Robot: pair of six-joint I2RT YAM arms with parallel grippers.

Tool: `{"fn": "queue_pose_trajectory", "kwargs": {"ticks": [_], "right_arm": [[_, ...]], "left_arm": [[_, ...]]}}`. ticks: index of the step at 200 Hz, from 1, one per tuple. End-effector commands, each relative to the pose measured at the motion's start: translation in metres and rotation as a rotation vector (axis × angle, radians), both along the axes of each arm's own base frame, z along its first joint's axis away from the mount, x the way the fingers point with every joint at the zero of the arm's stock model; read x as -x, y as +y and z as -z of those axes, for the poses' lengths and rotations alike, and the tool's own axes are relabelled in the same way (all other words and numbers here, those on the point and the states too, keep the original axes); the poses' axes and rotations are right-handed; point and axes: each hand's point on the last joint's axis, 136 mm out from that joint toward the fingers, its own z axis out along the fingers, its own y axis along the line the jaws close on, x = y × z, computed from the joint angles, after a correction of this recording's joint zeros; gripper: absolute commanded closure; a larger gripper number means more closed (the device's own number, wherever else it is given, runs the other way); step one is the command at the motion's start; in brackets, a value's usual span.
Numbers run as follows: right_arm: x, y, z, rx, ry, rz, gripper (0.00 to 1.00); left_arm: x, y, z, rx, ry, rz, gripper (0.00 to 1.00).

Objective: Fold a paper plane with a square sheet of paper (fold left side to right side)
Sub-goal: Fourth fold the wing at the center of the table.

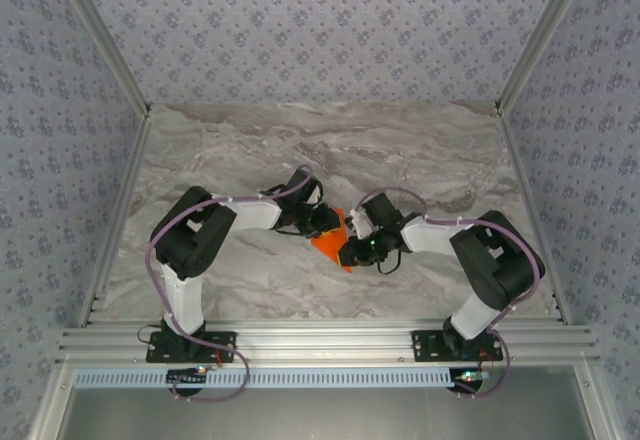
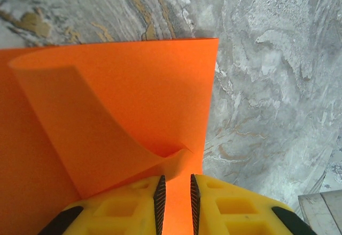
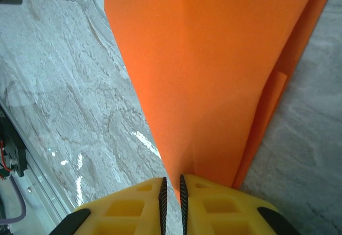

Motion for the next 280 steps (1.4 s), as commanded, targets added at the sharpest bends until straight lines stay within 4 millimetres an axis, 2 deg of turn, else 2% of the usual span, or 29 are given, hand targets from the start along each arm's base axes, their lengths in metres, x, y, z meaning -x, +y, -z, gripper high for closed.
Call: {"fn": "queue_pose_trajectory", "kwargs": {"ticks": [1, 231, 280], "right_arm": [[0.041, -0.021, 0.018, 0.096, 0.133, -0.026, 0.85], [0.084, -0.038, 0.028, 0.145, 0.226, -0.041, 0.85], [0.088, -0.040, 0.021, 0.145, 0.226, -0.054, 0.86]], "left_arm": [[0.022, 0.028, 0.039, -0.139, 0.092, -0.009, 0.77], [0.021, 0.031, 0.040, -0.150, 0.091, -0.013, 0.78], [0.021, 0.031, 0.038, -0.147, 0.089, -0.013, 0.78]]}}
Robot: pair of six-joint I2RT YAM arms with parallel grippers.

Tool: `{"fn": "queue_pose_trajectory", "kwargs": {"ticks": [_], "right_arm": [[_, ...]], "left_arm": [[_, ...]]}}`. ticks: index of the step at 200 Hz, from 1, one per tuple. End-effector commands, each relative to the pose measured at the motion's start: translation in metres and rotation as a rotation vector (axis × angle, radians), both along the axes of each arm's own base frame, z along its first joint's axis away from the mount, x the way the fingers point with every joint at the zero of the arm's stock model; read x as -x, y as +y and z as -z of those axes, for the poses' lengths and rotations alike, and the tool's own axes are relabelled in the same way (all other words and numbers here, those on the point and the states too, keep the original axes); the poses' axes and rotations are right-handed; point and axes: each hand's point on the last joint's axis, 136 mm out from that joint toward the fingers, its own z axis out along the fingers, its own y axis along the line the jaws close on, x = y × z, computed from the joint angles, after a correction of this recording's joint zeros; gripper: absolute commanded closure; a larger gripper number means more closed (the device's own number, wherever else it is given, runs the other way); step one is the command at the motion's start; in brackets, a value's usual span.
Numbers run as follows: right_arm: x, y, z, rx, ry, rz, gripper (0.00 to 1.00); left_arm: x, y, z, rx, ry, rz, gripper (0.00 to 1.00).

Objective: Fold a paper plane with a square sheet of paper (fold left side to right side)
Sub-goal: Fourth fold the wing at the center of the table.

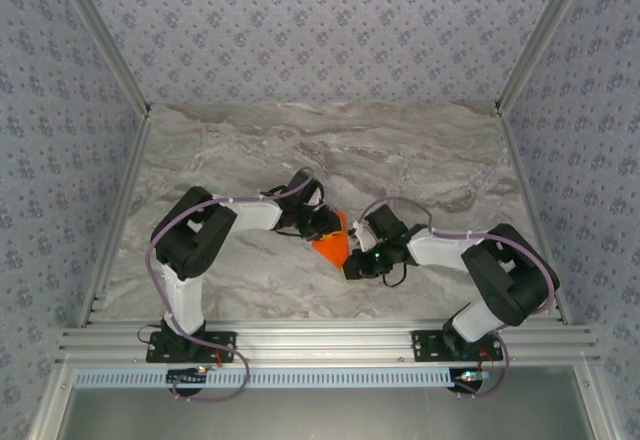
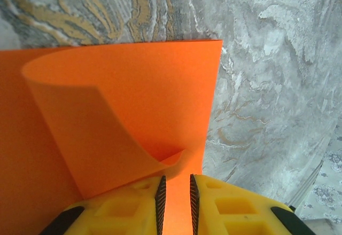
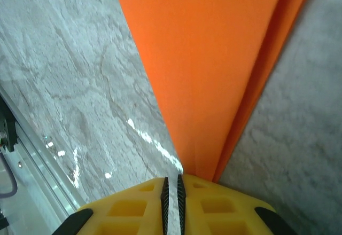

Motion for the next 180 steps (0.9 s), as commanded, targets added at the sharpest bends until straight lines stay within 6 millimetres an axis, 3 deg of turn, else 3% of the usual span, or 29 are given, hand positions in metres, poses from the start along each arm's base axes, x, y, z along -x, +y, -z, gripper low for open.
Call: {"fn": "queue_pose_trajectory", "kwargs": {"ticks": [1, 38, 61, 77, 128, 180], "right_arm": [[0.051, -0.029, 0.018, 0.125, 0.201, -0.021, 0.86], [0.032, -0.018, -0.017, 0.010, 0.126, 0.003, 0.86], [0.010, -0.009, -0.046, -0.108, 0.048, 0.047, 0.87], [-0.006, -0.002, -0.053, -0.156, 0.025, 0.083, 0.90], [-0.046, 0.012, -0.040, -0.113, 0.008, 0.146, 0.95], [-0.036, -0.006, 0.009, 0.040, 0.096, 0.175, 0.97]], "left_arm": [[0.013, 0.032, 0.037, -0.156, 0.061, -0.034, 0.78], [0.013, 0.031, 0.036, -0.152, 0.059, -0.033, 0.78], [0.012, 0.030, 0.034, -0.146, 0.055, -0.033, 0.78], [0.012, 0.029, 0.034, -0.144, 0.055, -0.032, 0.78], [0.012, 0.027, 0.033, -0.138, 0.054, -0.029, 0.78], [0.009, 0.020, 0.025, -0.100, 0.040, -0.022, 0.77]]}}
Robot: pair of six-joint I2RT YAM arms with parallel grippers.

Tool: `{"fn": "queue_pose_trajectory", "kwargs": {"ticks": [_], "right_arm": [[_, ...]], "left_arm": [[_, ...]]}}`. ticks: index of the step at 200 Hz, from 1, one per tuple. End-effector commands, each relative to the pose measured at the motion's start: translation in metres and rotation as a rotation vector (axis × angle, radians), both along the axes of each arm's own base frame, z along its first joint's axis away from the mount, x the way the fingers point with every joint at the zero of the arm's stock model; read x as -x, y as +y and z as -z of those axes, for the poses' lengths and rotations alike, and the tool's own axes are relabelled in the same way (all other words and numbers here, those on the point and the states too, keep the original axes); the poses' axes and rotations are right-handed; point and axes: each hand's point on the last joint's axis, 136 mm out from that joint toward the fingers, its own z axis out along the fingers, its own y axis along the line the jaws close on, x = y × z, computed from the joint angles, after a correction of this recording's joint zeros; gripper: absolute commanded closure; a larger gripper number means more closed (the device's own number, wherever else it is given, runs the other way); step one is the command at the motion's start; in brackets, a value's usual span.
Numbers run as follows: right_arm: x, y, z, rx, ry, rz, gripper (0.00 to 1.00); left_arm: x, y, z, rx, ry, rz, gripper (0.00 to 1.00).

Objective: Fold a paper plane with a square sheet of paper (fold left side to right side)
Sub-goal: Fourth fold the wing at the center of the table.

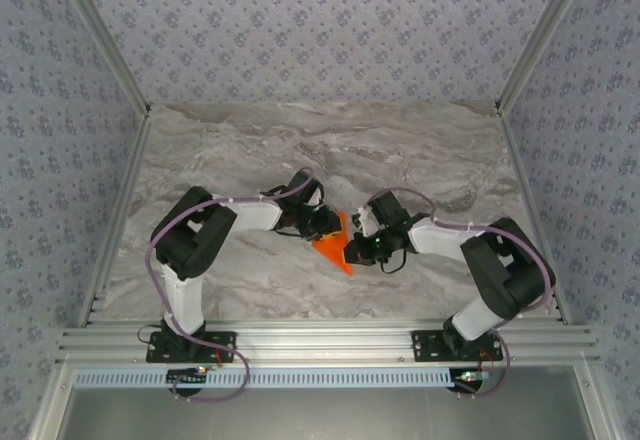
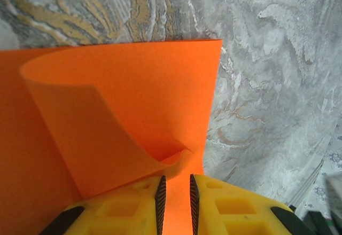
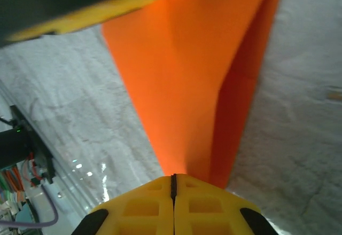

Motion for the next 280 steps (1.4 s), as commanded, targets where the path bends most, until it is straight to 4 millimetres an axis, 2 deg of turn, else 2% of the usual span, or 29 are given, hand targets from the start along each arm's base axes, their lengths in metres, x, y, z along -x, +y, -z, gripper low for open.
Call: {"fn": "queue_pose_trajectory", "kwargs": {"ticks": [1, 21, 69, 106, 144, 168, 280], "right_arm": [[0.004, -0.010, 0.022, 0.076, 0.050, 0.024, 0.97], [0.015, -0.024, 0.038, 0.148, 0.092, 0.034, 0.97], [0.034, -0.050, 0.057, 0.275, 0.143, 0.046, 1.00], [0.036, -0.057, 0.062, 0.325, 0.152, 0.035, 1.00], [0.035, -0.058, 0.062, 0.335, 0.148, 0.029, 1.00], [0.034, -0.058, 0.061, 0.338, 0.148, 0.027, 1.00], [0.039, -0.063, 0.061, 0.385, 0.155, 0.000, 1.00]], "left_arm": [[0.009, 0.020, 0.025, -0.103, 0.039, -0.023, 0.77], [0.005, 0.015, 0.015, -0.073, 0.014, -0.012, 0.77], [-0.006, 0.002, -0.035, 0.033, -0.124, 0.023, 0.75], [0.007, -0.001, -0.053, 0.098, -0.179, 0.049, 0.78], [0.031, -0.011, -0.045, 0.128, -0.165, 0.109, 0.85], [0.040, -0.020, -0.041, 0.150, -0.151, 0.131, 0.87], [0.044, -0.015, 0.005, 0.100, -0.087, 0.103, 0.92]]}}
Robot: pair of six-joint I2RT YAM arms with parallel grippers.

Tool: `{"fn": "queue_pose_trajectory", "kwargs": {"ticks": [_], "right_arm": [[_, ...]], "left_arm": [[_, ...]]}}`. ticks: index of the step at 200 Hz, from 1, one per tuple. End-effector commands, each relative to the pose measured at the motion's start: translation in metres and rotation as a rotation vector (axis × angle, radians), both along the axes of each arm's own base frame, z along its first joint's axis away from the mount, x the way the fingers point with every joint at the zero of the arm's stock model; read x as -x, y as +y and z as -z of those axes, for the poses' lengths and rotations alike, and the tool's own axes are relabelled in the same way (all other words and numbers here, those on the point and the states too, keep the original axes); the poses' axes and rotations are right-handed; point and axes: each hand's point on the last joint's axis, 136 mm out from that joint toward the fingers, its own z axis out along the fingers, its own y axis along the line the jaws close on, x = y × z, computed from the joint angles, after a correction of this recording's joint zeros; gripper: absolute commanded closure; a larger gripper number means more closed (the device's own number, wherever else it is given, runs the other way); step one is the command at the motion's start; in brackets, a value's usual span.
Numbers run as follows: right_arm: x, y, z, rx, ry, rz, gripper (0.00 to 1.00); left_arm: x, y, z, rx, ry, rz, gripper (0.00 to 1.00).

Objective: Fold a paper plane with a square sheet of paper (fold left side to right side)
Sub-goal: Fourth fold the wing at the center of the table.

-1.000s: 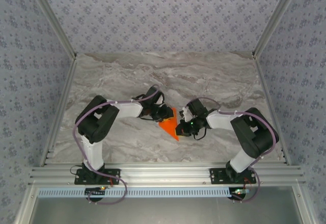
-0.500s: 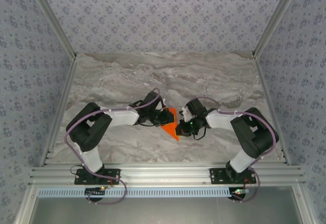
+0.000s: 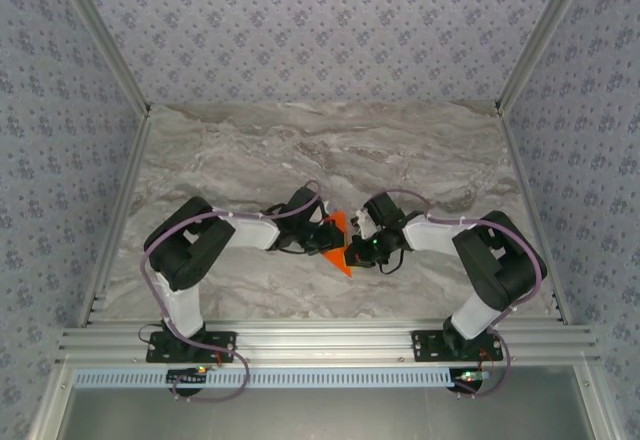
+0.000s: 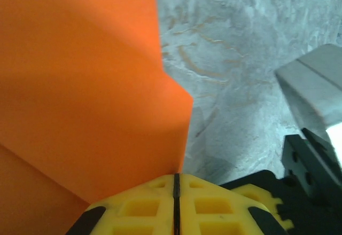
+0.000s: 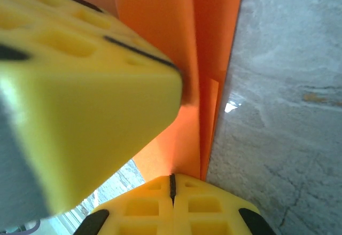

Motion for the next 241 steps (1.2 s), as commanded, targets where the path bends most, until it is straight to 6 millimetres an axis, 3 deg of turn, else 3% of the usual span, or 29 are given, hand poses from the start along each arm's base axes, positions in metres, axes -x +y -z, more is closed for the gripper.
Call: {"fn": "queue_pose_trajectory", "kwargs": {"ticks": [1, 45, 78, 162, 241], "right_arm": [[0.037, -0.056, 0.047, 0.306, 0.132, 0.014, 1.00], [0.043, -0.060, 0.050, 0.343, 0.157, -0.008, 1.00], [0.047, -0.063, 0.052, 0.376, 0.169, -0.032, 1.00], [0.054, -0.070, 0.055, 0.417, 0.183, -0.049, 1.00], [0.059, -0.072, 0.054, 0.425, 0.185, -0.054, 1.00]], "left_arm": [[0.000, 0.001, 0.010, 0.002, 0.007, -0.006, 0.92], [-0.009, 0.011, 0.026, -0.025, 0.011, -0.041, 0.93], [-0.017, 0.029, 0.042, -0.097, 0.017, -0.068, 0.93], [-0.062, 0.057, 0.037, -0.174, -0.043, -0.074, 0.92], [-0.119, 0.082, 0.037, -0.185, -0.063, -0.119, 0.92]]}}
